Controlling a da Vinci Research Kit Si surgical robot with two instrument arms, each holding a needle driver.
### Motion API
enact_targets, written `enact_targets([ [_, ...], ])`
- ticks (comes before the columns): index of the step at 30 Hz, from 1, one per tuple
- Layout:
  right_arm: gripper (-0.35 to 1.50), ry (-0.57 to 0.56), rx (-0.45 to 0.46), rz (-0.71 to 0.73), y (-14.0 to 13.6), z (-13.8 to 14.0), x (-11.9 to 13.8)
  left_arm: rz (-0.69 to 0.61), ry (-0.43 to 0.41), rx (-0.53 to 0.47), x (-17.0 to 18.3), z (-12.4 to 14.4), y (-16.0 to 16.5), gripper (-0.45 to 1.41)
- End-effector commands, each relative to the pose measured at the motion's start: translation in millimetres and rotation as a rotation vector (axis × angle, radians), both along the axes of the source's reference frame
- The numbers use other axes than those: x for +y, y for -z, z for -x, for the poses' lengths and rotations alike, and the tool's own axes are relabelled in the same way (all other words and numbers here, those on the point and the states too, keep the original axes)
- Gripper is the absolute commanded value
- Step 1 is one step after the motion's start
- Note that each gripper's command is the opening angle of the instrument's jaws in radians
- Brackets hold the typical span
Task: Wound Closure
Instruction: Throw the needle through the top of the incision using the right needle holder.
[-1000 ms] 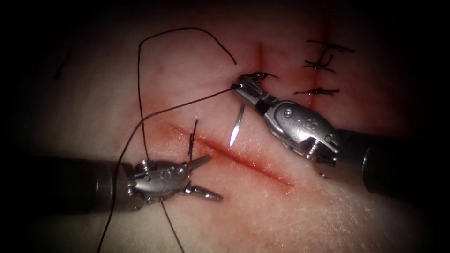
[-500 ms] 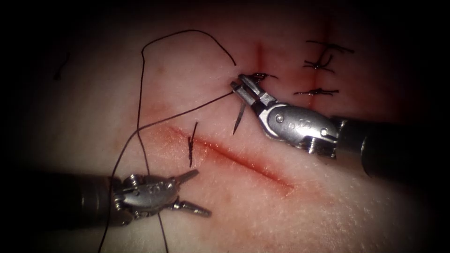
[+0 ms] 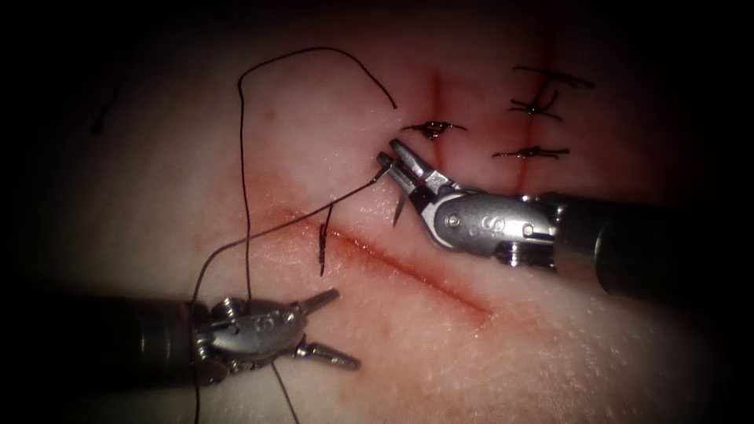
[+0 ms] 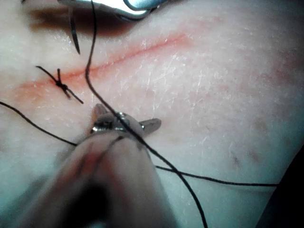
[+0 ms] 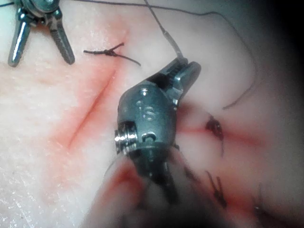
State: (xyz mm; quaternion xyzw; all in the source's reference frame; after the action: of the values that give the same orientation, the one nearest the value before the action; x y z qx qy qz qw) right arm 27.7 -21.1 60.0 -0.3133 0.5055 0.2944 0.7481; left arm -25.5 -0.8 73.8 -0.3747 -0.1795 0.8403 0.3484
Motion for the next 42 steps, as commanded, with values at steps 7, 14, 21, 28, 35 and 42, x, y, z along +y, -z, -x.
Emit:
enact_targets([
  [7, -0.35, 0.024, 0.000, 0.071, -0.2, -1.3, -2.9, -0.001, -0.003, -0.011, -0.5, 0.4, -0.1, 0.64],
  [14, -0.35, 0.116, -0.043, 0.213, -1.3, -2.0, -7.0, -0.003, -0.015, -0.026, -0.9, -1.4, 0.8, 0.57],
  [21, -0.35, 0.206, -0.103, 0.246, -3.0, -3.1, -10.8, 0.006, -0.019, -0.012, -0.6, -3.6, 0.4, 0.52],
  [28, -0.35, 0.216, -0.152, 0.226, -5.0, -3.1, -13.1, 0.005, -0.017, -0.010, -0.5, -3.6, 0.4, 0.52],
  [35, -0.35, 0.189, -0.121, 0.147, -5.7, -2.2, -13.4, 0.001, -0.005, -0.010, 0.3, -2.7, 0.4, 0.51],
  [42, -0.35, 0.154, -0.053, 0.004, -6.5, -2.5, -13.6, 0.013, -0.003, -0.006, 1.2, -1.1, 0.5, 0.51],
])
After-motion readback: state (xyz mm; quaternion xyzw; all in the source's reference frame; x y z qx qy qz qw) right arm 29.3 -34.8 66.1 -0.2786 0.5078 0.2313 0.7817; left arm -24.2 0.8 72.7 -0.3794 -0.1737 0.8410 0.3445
